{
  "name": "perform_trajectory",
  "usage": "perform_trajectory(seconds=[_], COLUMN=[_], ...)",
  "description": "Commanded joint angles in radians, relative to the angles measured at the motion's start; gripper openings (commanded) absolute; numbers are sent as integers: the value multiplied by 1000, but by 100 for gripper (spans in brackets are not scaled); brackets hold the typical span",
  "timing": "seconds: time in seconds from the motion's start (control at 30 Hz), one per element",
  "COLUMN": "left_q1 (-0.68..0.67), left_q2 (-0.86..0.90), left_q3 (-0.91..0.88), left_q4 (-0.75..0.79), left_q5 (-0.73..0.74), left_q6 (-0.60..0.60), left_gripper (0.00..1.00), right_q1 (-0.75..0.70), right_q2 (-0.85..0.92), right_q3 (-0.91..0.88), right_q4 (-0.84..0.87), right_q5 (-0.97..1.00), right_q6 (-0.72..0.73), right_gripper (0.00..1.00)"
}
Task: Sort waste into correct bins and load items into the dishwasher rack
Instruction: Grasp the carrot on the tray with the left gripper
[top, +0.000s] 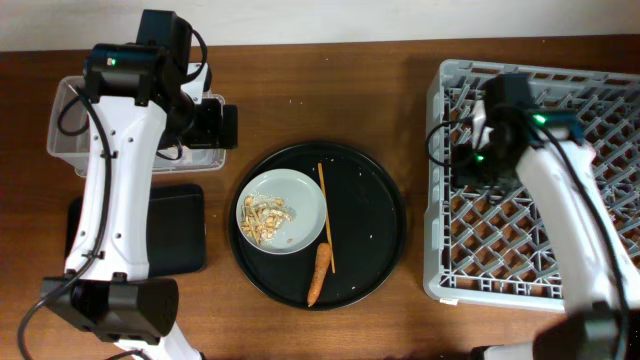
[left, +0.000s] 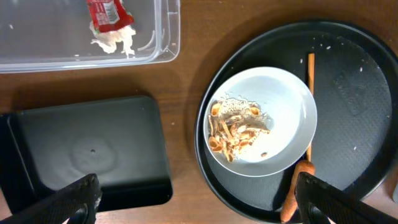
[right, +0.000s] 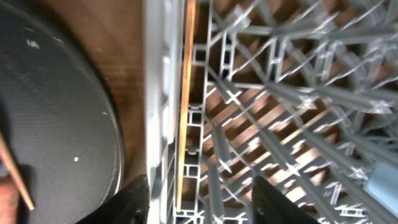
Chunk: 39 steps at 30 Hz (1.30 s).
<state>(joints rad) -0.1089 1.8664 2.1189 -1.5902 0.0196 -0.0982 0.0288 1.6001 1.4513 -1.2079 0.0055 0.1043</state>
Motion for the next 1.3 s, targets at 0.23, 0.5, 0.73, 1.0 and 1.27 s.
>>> perform_trajectory(seconds=[0.23,0.5,0.73,1.0,1.27], left_q1=[-239,-520,-606,-611,-611], left_q2=[-10,-10,-10,-10,-10], left_q3=[-260,-681,-859,-969,-1003], left_q4=[-17,280,491,600,617], left_q5=[71,71,72,213,213], left_q6=[-27,-73,-73,-153,-156], left_gripper=[99,99,98,77,27], right_q1=[-143,-285,-285,-285,-285], right_q2=[-152,-152,-152,-152,-152], right_q3=[32,31,29,29,29], right_q4=[-123,-128,-131,-132,-133], right_q5=[18,-84,-85,-85,-85], right_q6=[43,42,43,43,43], right_gripper=[98,98,98,98,98])
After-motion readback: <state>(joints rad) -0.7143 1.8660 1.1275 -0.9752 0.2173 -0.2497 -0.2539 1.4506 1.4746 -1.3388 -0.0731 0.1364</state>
